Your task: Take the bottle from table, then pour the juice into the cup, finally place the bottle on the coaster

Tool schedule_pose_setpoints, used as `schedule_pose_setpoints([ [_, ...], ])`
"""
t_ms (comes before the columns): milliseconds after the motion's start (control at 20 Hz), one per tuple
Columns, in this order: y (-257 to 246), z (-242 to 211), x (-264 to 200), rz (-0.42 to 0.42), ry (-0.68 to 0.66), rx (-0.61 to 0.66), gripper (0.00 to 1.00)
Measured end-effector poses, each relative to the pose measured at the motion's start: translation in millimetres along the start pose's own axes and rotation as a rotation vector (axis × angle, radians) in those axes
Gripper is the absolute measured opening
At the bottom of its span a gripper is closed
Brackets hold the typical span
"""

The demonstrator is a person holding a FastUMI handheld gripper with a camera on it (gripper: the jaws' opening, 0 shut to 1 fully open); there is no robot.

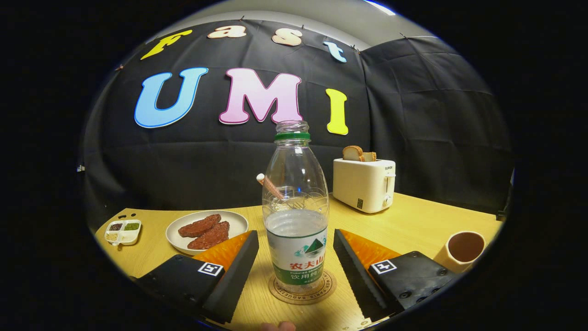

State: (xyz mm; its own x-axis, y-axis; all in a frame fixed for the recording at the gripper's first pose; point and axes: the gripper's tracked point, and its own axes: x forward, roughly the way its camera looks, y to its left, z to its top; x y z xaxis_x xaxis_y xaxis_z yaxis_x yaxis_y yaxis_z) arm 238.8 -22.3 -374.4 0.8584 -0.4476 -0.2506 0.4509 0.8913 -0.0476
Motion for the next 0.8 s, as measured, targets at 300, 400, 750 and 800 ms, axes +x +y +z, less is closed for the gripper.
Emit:
schedule_pose_setpoints([
  [300, -2.5, -3.0, -25.5, 0.016, 0.014, -0.011, 1.0],
  [400, -2.4, -2.0, -36.7, 0.028, 0.018, -0.007, 1.0],
  [750, -8.5, 33.1, -96.5, 0.105, 0.02, -0.025, 1.0],
  [800, -9.3, 41.8, -105.0, 0.121, 0.018, -0.041, 1.0],
])
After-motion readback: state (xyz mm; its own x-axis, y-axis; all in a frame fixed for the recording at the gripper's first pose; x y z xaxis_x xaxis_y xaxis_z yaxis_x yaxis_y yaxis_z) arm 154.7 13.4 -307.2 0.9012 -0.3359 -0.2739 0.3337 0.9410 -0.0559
